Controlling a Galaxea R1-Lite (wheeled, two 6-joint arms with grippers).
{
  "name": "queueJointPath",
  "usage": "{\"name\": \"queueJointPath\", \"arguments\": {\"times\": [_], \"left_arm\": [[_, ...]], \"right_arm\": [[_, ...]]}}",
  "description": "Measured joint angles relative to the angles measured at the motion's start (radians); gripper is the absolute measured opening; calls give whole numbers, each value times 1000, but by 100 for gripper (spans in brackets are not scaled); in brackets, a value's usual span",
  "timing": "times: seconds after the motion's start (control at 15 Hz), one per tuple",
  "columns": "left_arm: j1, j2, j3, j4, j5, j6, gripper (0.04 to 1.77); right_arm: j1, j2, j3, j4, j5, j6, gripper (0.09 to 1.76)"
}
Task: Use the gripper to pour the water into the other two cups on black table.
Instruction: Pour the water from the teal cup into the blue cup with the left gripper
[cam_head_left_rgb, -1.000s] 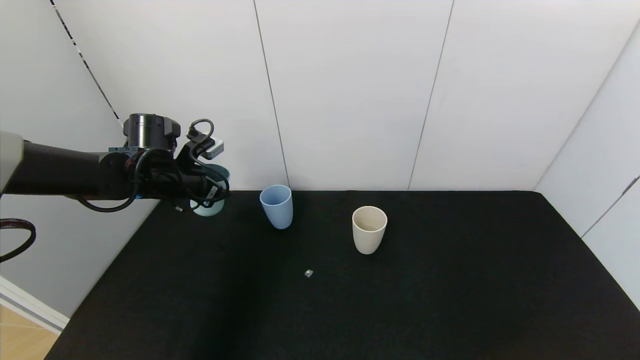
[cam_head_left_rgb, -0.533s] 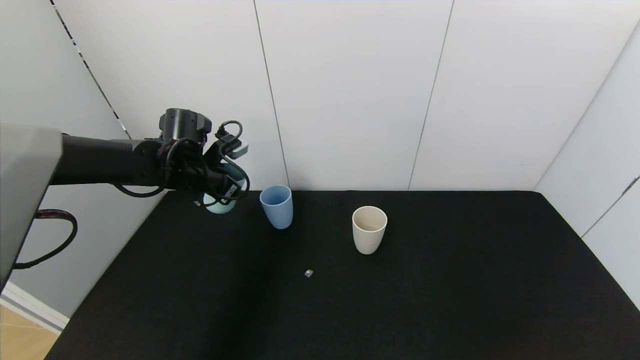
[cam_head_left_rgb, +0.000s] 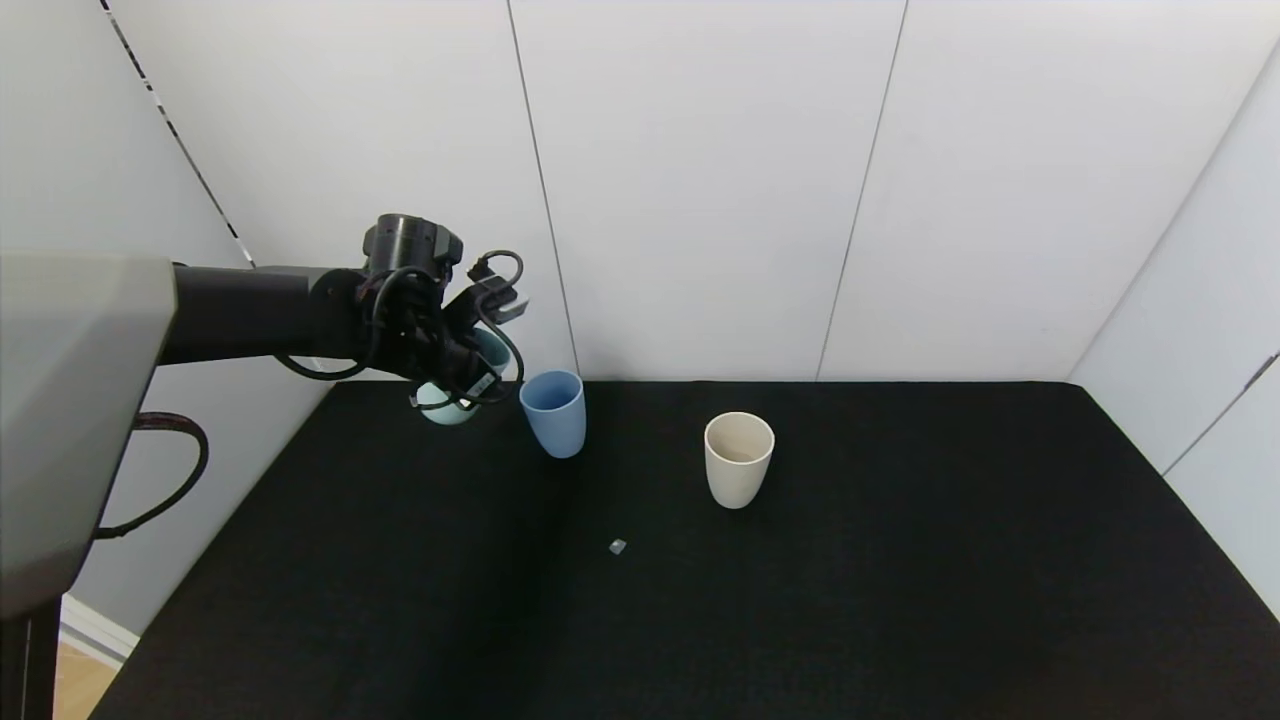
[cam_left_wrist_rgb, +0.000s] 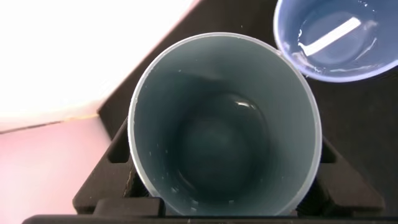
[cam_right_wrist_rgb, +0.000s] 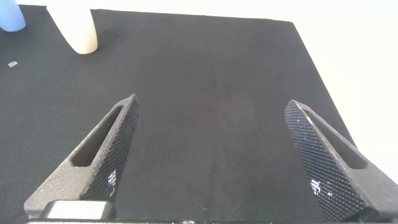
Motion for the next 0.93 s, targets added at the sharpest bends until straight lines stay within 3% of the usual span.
{"name": "queueJointPath", "arguments": {"times": [0.4, 0.93], "left_arm": [[-43, 8, -20, 6, 152, 96, 120], [-86, 6, -18, 7, 229, 168, 119]], "right_arm": [[0, 0, 0, 0, 0, 0, 171], [0, 0, 0, 0, 0, 0, 171]]}}
